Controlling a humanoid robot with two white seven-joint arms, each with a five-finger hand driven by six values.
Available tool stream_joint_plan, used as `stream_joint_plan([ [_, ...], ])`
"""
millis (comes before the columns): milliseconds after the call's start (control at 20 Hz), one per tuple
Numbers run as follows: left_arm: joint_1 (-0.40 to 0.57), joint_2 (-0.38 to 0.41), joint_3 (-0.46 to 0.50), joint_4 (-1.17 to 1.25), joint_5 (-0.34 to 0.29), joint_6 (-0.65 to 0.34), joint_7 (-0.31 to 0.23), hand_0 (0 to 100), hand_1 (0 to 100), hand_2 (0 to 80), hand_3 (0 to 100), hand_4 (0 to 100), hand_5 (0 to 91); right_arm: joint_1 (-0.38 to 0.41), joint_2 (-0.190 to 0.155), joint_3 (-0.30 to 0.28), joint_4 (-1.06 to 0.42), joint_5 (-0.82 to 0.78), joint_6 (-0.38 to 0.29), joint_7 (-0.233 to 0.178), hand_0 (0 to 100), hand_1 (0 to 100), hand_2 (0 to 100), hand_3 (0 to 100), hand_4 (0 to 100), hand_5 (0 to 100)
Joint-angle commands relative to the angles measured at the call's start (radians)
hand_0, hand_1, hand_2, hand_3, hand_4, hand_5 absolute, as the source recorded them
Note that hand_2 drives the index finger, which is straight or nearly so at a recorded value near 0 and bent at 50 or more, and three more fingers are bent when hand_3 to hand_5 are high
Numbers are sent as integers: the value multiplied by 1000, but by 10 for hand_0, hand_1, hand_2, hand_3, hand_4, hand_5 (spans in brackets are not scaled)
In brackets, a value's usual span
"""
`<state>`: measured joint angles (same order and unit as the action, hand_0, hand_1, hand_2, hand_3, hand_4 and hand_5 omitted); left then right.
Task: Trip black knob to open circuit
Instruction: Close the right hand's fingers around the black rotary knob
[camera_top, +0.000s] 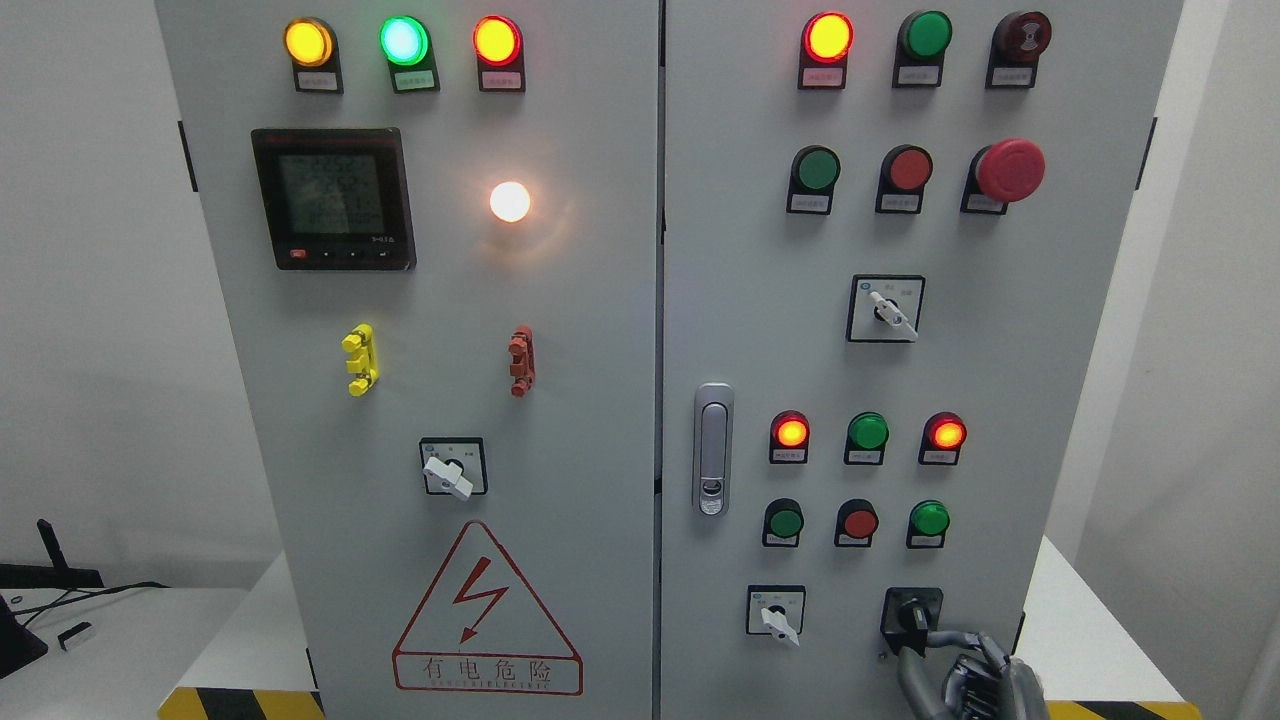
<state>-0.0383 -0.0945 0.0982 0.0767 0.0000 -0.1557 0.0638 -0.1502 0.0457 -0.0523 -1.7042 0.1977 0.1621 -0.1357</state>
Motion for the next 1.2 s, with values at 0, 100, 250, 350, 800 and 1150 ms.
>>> stream_joint_plan([
  [0,2,1,0,0,5,-1,1,120,389,0,0,0,0,-2,2,6,0,0,0,1,354,732,481,977,1000,1000],
  [100,0,1,0,0,5,-1,1,120,389,0,0,0,0,-3,2,6,0,0,0,1,354,732,481,979,1000,1000],
  [250,0,-1,0,0,5,-1,1,120,389,0,0,0,0,-3,2,6,0,2,0,1,355,732,482,979,1000,1000],
  [350,0,1,0,0,5,-1,1,120,389,0,0,0,0,-3,2,6,0,2,0,1,355,732,482,981,1000,1000],
  [800,0,-1,0,0,5,-1,1,120,389,0,0,0,0,-2,2,11,-2,2,-1,2,368,735,479,980,1000,1000],
  [1150,0,-1,0,0,5,-1,1,120,389,0,0,0,0,-2,2,15,-2,2,-1,4,372,739,486,978,1000,1000],
])
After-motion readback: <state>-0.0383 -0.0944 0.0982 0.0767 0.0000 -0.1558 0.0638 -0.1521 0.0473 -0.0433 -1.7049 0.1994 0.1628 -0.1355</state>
